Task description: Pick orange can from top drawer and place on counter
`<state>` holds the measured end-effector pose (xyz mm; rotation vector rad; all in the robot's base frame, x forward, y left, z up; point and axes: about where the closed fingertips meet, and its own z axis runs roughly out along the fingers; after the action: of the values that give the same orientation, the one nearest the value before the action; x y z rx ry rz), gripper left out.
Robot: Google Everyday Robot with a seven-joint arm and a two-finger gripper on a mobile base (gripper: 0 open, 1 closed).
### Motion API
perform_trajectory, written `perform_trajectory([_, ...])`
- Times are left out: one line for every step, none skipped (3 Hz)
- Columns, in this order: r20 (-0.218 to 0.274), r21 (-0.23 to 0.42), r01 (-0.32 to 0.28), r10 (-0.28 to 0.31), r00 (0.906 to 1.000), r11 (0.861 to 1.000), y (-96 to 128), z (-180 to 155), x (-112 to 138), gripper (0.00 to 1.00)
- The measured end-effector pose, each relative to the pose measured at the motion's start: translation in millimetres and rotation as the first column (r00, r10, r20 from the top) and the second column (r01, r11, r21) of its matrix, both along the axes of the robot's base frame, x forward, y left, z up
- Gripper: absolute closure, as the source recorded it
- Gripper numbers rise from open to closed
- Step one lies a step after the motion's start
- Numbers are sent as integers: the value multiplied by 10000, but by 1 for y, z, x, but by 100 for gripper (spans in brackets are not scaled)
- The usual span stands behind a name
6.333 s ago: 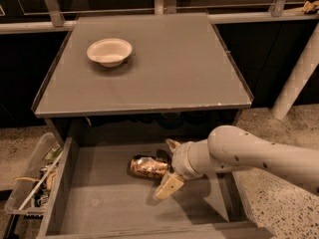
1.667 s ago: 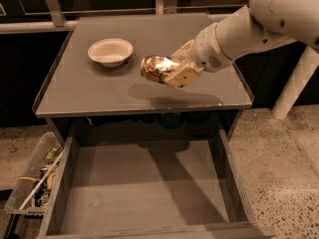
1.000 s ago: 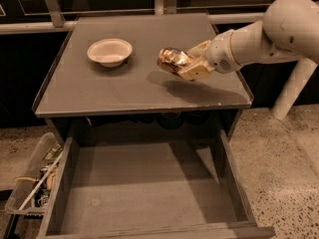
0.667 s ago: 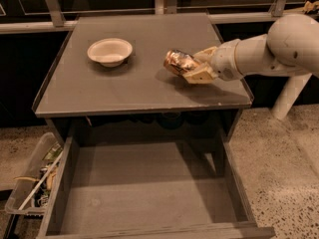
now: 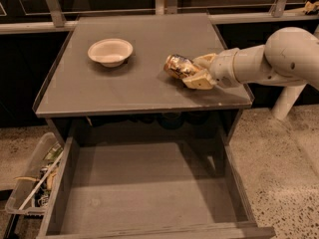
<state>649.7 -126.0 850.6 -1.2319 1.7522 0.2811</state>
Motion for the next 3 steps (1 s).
perform_trajectory([0, 0, -1, 1, 10000, 10000, 0, 0, 0, 59])
perform_trajectory([0, 0, -1, 1, 10000, 10000, 0, 0, 0, 36])
perform_trajectory([0, 0, -2, 2, 10000, 10000, 0, 0, 0, 13])
